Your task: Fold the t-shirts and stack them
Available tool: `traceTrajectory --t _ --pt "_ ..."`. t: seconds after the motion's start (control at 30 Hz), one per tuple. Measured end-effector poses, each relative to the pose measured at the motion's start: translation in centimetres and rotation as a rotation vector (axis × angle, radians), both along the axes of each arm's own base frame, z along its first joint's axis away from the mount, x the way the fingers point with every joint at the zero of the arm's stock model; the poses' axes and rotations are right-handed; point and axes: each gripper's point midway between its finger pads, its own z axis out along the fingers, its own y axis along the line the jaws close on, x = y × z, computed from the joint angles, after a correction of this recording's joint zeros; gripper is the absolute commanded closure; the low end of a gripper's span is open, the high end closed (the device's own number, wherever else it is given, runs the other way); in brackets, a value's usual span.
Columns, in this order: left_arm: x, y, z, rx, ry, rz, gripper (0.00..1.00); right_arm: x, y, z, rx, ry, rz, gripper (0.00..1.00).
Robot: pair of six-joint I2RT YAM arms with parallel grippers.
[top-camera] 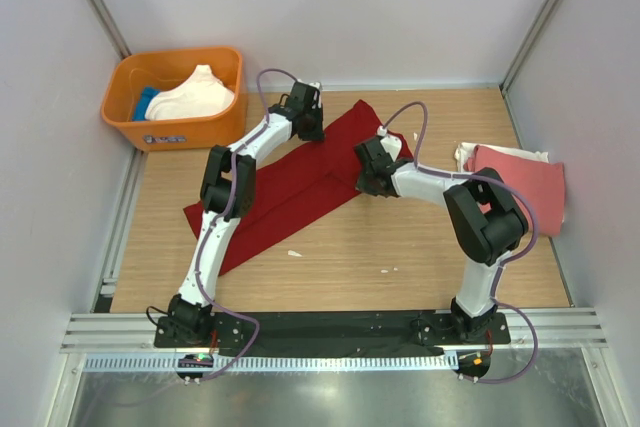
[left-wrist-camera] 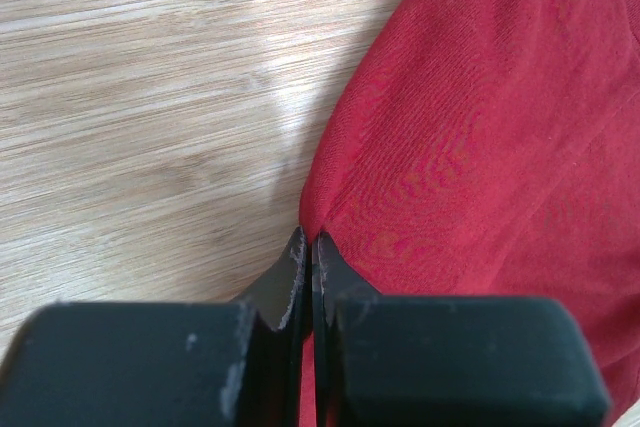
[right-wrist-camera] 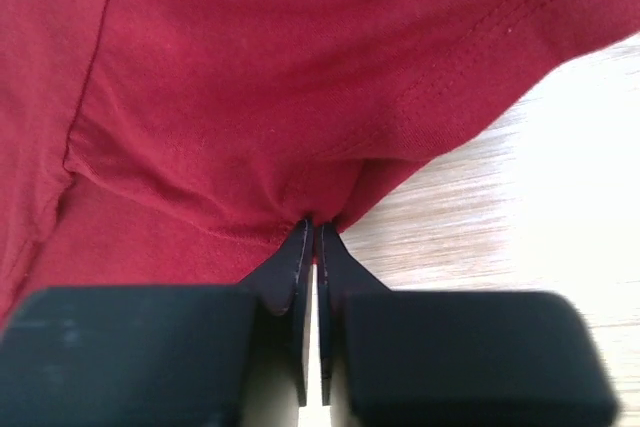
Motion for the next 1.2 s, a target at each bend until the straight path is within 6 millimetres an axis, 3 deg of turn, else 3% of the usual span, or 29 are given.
traceTrajectory --t 0.1,0.47,0.57,0.67,0.77,0.8,0.97,1.13,1.17,1.2 --pt "0.0 0.0 0.0 0.0 0.0 -0.001 1.0 0.1 0.0 0.1 0.002 -0.004 -0.002 0.99" --pt "0.1 0.2 0.0 0.009 -0.003 0.005 1.0 -0.7 -0.6 0.5 -0.09 -0.005 -0.015 0.97" --pt "0.1 0.3 0.0 0.015 -0.004 0.011 1.0 -1.3 -0.5 0.9 -0.105 -0.011 -0.012 0.91" --pt "0.2 0.4 0.0 0.02 -0.006 0.016 1.0 -2.0 -0.4 0.8 -0.093 -0.01 -0.006 0.77" --pt "0.4 0.9 0.1 0.03 -0.008 0.029 1.0 -3.7 -0.5 -0.3 -0.064 0.023 0.011 0.52" --pt "0.5 1.1 0.1 0.034 -0.008 0.035 1.0 -4.0 -0.3 -0.3 -0.048 0.021 0.012 0.38" --pt "1.3 3.5 0.0 0.07 -0.001 0.095 1.0 -4.3 -0.2 1.0 -0.014 -0.001 0.028 0.36" --pt "2.9 7.5 0.0 0.099 -0.005 0.208 1.0 -3.5 -1.0 2.3 0.038 -0.032 0.015 0.37" --pt "3.2 8.5 0.0 0.104 -0.006 0.234 0.95 -3.3 -1.1 2.3 0.051 -0.035 0.014 0.35" --pt "3.5 9.4 0.0 0.108 -0.005 0.26 0.84 -3.1 -1.1 2.2 0.065 -0.038 0.017 0.33"
